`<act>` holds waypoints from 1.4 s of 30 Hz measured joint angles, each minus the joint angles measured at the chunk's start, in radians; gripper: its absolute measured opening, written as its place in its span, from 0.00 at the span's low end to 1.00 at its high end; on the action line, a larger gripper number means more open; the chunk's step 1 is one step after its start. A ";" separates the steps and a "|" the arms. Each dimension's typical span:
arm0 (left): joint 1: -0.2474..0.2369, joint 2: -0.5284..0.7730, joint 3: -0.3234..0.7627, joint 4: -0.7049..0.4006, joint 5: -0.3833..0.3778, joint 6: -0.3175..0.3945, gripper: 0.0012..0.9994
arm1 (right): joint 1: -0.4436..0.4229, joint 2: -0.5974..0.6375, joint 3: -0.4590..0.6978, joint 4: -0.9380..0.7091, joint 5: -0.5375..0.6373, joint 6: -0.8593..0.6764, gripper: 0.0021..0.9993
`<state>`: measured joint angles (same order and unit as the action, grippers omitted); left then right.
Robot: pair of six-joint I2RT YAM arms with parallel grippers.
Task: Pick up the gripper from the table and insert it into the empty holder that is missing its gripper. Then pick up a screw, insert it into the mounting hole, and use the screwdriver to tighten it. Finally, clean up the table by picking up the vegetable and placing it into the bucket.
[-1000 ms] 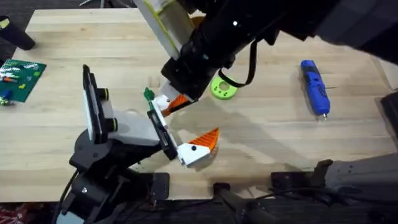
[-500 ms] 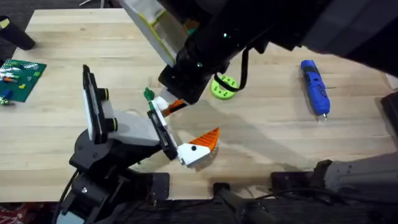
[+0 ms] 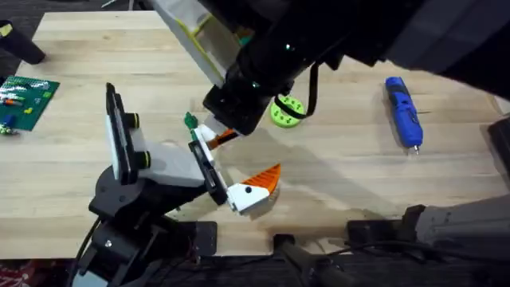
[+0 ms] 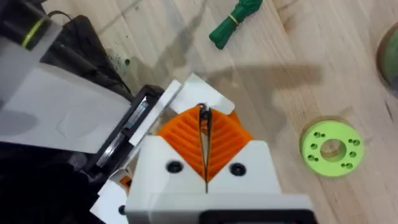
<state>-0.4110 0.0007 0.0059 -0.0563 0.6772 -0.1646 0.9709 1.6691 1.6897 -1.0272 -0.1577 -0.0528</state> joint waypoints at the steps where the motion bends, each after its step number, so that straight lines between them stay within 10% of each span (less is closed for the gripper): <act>1: 0.000 0.000 0.000 0.000 0.000 0.000 0.98 | 0.001 0.000 0.000 -0.001 0.000 0.000 0.01; 26: 0.001 0.003 0.000 0.000 -0.008 -0.012 0.98 | 0.009 0.048 0.000 -0.008 -0.018 0.000 0.00; 34: 0.001 0.003 0.000 0.000 -0.012 -0.015 0.98 | -0.006 0.040 0.000 -0.013 0.020 0.000 0.95; 42: 0.001 0.003 0.000 0.000 -0.011 -0.010 0.98 | -0.048 -0.035 0.001 -0.019 -0.016 0.000 0.99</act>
<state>-0.4099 0.0036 0.0059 -0.0559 0.6662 -0.1747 0.9233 1.6339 1.6904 -1.0457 -0.1738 -0.0528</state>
